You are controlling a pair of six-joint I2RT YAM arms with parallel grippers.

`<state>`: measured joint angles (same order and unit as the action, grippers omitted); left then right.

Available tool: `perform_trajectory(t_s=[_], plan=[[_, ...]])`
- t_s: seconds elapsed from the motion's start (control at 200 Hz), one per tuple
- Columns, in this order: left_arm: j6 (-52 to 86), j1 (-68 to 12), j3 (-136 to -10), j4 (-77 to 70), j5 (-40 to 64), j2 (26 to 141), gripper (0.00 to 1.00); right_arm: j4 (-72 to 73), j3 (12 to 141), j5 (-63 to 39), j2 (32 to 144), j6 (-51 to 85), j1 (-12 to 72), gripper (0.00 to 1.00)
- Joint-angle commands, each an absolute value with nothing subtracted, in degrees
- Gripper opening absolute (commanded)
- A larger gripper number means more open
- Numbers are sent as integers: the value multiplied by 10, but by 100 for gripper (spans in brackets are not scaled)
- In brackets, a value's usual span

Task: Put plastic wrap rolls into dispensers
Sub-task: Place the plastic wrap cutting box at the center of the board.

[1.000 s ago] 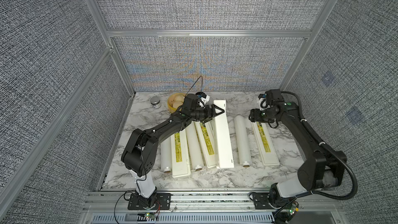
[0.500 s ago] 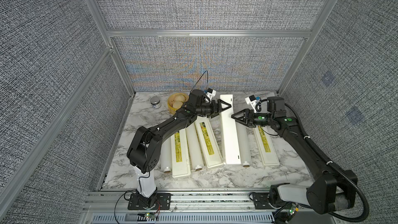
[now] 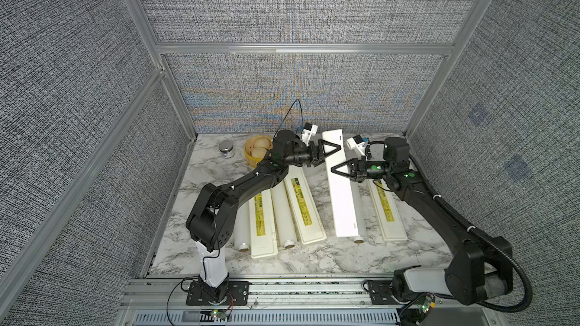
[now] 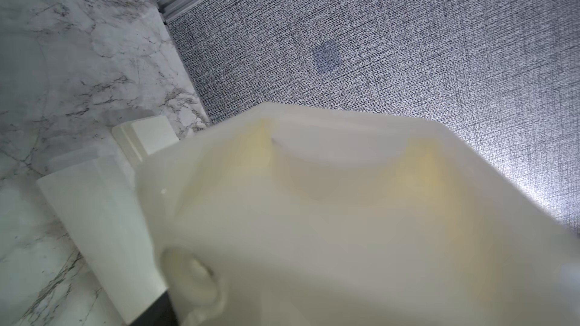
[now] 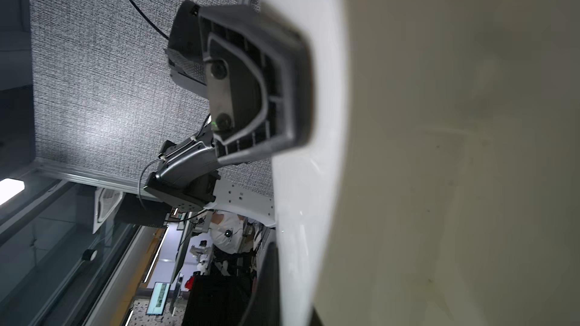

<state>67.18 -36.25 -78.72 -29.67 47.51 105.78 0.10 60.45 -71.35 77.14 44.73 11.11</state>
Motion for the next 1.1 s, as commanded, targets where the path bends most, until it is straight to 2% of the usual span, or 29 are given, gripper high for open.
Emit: perform_trajectory(t_s=[0.0,0.1,0.26,0.375,0.495,0.736,1.096], plan=[[702,-354,-777,-367,519,1037,100,26,602,-676,775,469,87,0],[715,-339,-758,-390,520,1026,100,5,601,-671,774,455,70,0],[687,-328,-742,-364,518,1008,100,-113,632,-614,798,376,75,0],[637,-326,-734,-292,504,987,100,-216,676,-529,833,311,98,0],[567,-325,-718,-186,468,955,100,-315,733,-396,880,261,143,0],[433,-321,-701,37,353,883,100,-397,808,-157,970,254,222,0],[408,-305,-634,103,263,823,100,-441,891,-4,1116,267,284,3]])
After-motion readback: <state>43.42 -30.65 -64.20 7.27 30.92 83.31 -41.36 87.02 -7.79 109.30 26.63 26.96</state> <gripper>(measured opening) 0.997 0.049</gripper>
